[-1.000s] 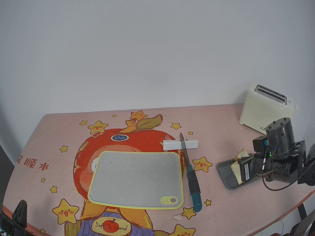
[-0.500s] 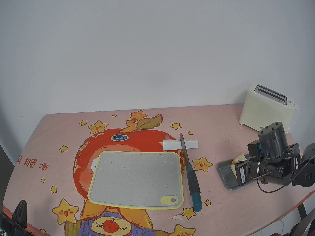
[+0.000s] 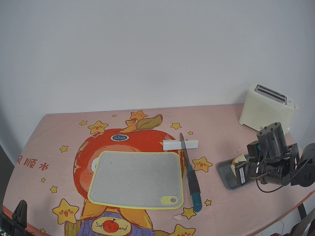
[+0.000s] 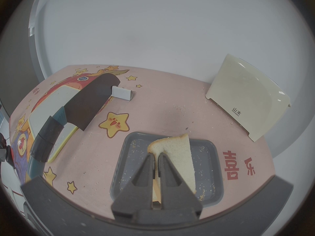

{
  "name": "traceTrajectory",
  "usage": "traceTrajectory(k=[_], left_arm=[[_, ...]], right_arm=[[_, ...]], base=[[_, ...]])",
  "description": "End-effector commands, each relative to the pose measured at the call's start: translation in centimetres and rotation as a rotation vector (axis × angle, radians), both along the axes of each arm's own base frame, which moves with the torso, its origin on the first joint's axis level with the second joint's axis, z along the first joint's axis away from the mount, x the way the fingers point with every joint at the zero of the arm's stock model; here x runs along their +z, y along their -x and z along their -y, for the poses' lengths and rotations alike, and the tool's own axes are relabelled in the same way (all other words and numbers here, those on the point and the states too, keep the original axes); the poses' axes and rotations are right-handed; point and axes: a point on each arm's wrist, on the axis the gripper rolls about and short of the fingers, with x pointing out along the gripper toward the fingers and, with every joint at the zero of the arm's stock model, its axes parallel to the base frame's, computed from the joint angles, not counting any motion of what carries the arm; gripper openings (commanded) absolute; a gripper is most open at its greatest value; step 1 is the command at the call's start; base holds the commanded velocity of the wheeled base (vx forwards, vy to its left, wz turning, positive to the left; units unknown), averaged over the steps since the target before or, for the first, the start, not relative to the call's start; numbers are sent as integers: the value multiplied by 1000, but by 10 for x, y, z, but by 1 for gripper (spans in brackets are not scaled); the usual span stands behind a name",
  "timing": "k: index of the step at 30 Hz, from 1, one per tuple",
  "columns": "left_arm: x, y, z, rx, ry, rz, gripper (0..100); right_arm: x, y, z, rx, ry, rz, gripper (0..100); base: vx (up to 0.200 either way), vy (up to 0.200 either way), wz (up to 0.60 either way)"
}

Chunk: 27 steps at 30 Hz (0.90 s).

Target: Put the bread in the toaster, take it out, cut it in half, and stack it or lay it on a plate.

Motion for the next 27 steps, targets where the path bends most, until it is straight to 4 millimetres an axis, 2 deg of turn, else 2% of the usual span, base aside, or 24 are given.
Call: traceTrajectory(k=[1,15,16,27], left_arm=[[-5,0,0,1,0,-1,0],[-5,0,0,-1,0,-1,0],[-5,0,0,-1,0,-1,0],[-5,0,0,-1,0,-1,0]], right_arm=[[0,0,0,-3,2,-1,0],[-1,-1,1,-6,6,-3,0],[-1,-1,1,-6,6,-3,100],[-1,0,-1,2,3,-2,100]], base=[[0,0,0],[0,0,0],[0,0,0],[0,0,0]])
